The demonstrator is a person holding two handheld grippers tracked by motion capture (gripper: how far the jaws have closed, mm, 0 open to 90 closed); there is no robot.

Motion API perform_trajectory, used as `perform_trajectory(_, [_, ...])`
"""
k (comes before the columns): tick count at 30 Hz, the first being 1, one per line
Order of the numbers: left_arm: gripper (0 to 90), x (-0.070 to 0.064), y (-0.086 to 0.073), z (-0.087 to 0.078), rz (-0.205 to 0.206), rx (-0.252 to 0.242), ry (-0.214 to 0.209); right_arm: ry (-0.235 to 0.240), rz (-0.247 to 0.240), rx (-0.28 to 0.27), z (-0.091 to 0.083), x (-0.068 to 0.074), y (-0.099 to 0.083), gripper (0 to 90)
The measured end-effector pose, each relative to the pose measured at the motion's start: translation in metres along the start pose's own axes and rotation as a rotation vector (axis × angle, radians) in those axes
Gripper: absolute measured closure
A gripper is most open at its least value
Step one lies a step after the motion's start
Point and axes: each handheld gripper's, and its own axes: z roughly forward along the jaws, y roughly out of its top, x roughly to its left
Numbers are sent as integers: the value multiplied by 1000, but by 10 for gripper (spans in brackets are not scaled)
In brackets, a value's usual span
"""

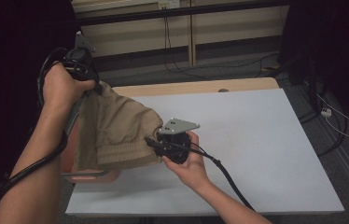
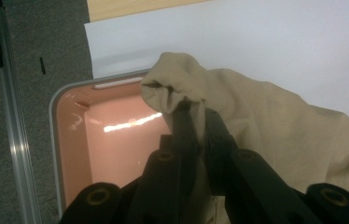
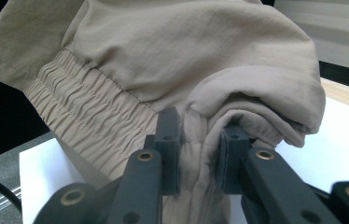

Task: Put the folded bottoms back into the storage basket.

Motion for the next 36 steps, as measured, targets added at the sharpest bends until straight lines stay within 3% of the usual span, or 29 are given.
perform_trajectory(36, [863, 17, -5, -5, -33, -4, 15, 30, -9, 0, 23, 11, 5, 744])
